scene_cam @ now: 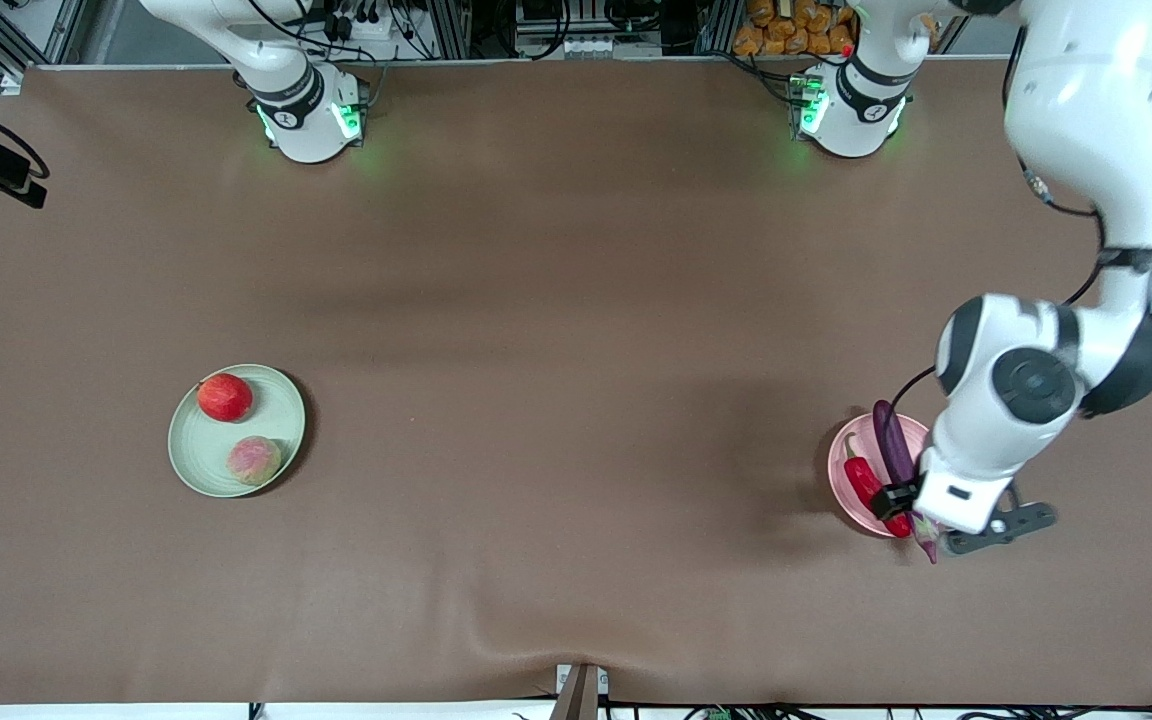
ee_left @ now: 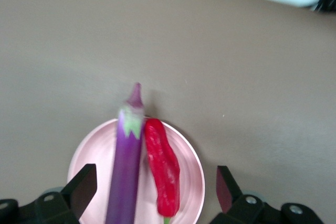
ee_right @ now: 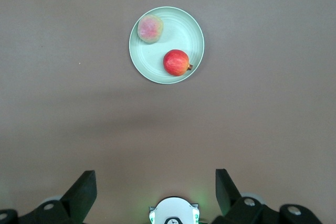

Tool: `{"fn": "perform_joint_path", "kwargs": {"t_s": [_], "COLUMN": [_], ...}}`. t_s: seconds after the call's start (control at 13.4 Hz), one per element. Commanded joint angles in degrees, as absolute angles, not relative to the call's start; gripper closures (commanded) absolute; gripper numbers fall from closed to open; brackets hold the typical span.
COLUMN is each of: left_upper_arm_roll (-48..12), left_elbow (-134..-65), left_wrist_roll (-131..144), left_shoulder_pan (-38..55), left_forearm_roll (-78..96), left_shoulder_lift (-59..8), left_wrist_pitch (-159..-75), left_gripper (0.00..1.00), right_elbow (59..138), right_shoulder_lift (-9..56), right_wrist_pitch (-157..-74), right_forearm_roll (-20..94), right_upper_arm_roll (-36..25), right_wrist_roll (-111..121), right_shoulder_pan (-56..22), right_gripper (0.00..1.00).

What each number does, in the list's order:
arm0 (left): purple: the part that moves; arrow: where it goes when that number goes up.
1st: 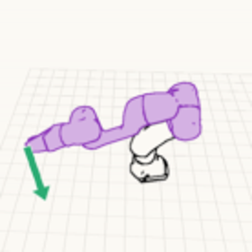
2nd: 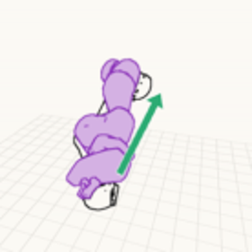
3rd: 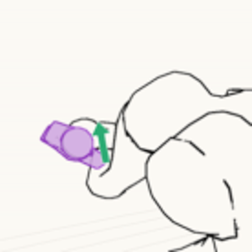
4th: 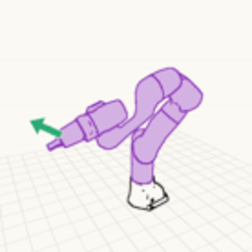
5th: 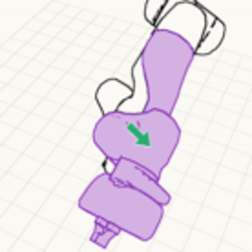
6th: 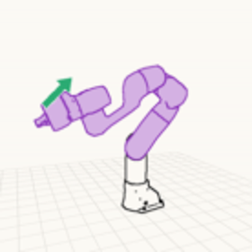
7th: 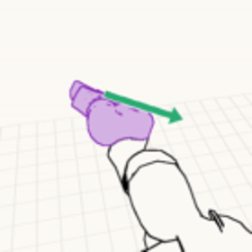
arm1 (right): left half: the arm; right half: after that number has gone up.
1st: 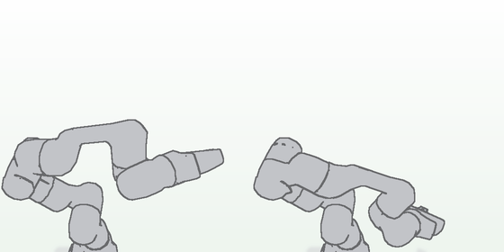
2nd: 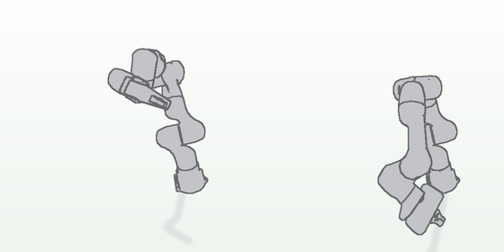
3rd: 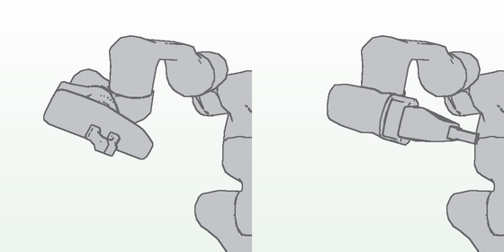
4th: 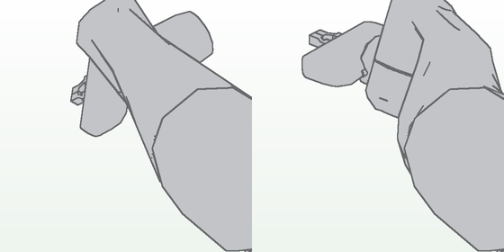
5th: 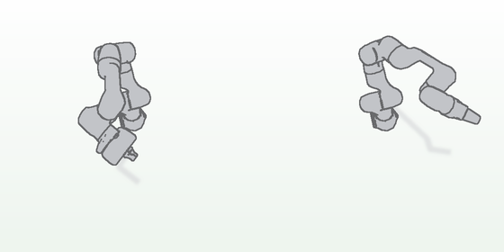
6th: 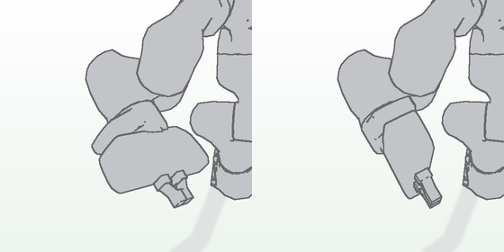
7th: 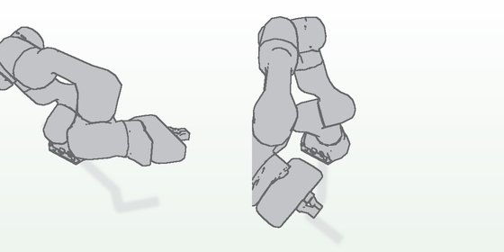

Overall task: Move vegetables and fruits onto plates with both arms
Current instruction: 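Release the chili with the left gripper and withdraw it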

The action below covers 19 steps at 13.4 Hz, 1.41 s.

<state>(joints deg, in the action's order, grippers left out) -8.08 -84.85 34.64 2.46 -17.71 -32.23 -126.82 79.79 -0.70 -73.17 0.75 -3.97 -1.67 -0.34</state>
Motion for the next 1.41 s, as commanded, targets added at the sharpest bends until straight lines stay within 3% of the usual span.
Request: {"fn": "perform_joint_path", "kwargs": {"t_s": [0.0,0.37,0.52,0.74,0.97,1.19,1.34], "left_upper_arm_roll": [-8.79,-9.4,-9.67,-12.66,-11.52,-4.06,-3.6], "left_elbow": [-85.7,-80.42,-80.59,-80.68,-81.56,-82.62,-85.41], "left_wrist_roll": [29.48,25.31,25.31,25.4,21.74,12.31,11.51], "left_shoulder_pan": [1.93,2.46,2.81,2.02,2.02,5.71,5.54], "left_forearm_roll": [-17.94,-1.61,0.17,-0.88,-0.18,-0.09,0.0], "left_shoulder_lift": [-23.58,-13.21,-6.28,-1.16,-1.14,-0.97,-0.18], "left_wrist_pitch": [-118.42,-97.58,-96.51,-92.29,-92.11,-89.05,-88.42], "left_gripper": [0.0,0.0,0.0,0.0,0.0,0.0,0.0], "right_elbow": [79.63,79.63,79.63,79.63,79.63,79.63,79.63], "right_shoulder_lift": [-0.79,-0.7,-0.7,-0.7,-0.79,-0.97,-0.88], "right_wrist_pitch": [-72.69,-72.69,-72.69,-72.6,-71.81,-71.28,-71.54], "right_forearm_roll": [0.18,0.0,0.0,0.0,-0.17,-0.26,-0.35], "right_upper_arm_roll": [-3.16,-3.08,-3.08,-2.9,-2.99,-2.81,-2.81], "right_wrist_roll": [-1.58,-1.41,-1.32,-1.41,-1.32,-1.41,-1.41], "right_shoulder_pan": [0.53,0.35,0.35,0.18,0.18,0.09,-0.7], "right_gripper": [0.0,0.0,0.0,0.0,0.0,0.0,0.0]}}
